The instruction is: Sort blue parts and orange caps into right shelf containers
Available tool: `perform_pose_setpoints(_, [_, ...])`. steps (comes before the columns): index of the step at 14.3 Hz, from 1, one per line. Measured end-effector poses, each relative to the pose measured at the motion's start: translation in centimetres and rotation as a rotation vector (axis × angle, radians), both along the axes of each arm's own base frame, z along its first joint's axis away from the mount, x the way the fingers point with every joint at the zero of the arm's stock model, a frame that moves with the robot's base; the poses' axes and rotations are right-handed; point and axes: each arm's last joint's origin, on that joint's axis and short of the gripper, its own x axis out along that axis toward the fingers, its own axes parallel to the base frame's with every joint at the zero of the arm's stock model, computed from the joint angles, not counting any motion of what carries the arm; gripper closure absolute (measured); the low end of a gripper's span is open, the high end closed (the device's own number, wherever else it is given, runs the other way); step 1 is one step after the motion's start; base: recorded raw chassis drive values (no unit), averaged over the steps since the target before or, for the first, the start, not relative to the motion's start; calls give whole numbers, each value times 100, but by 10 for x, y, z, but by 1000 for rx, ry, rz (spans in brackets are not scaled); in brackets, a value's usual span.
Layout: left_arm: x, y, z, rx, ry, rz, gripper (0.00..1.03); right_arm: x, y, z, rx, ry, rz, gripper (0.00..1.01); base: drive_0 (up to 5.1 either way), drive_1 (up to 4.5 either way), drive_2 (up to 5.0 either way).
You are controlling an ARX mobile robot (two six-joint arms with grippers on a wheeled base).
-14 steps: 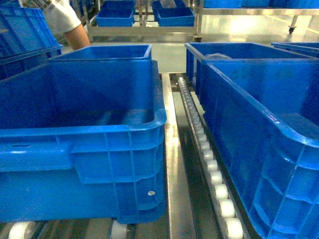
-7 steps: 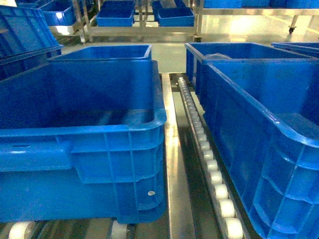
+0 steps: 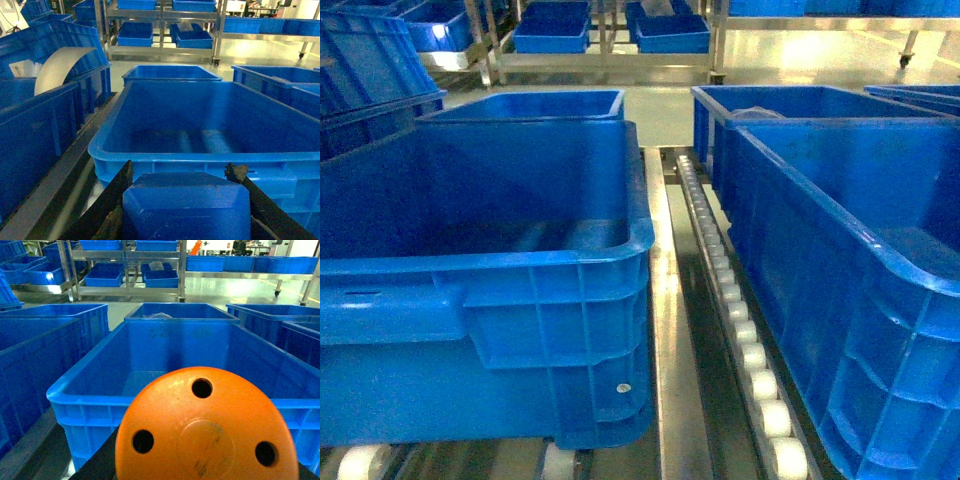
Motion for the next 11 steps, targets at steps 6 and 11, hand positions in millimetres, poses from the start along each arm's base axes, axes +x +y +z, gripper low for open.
perform_pose_setpoints(6, [0,0,0,0,0,0,60,0,0,0,0,0,0,56,0,0,0])
perform_pose_setpoints(11, [4,-5,12,-14,-118,79,60,2,1,9,-38,-83,-102,56,0,0,0])
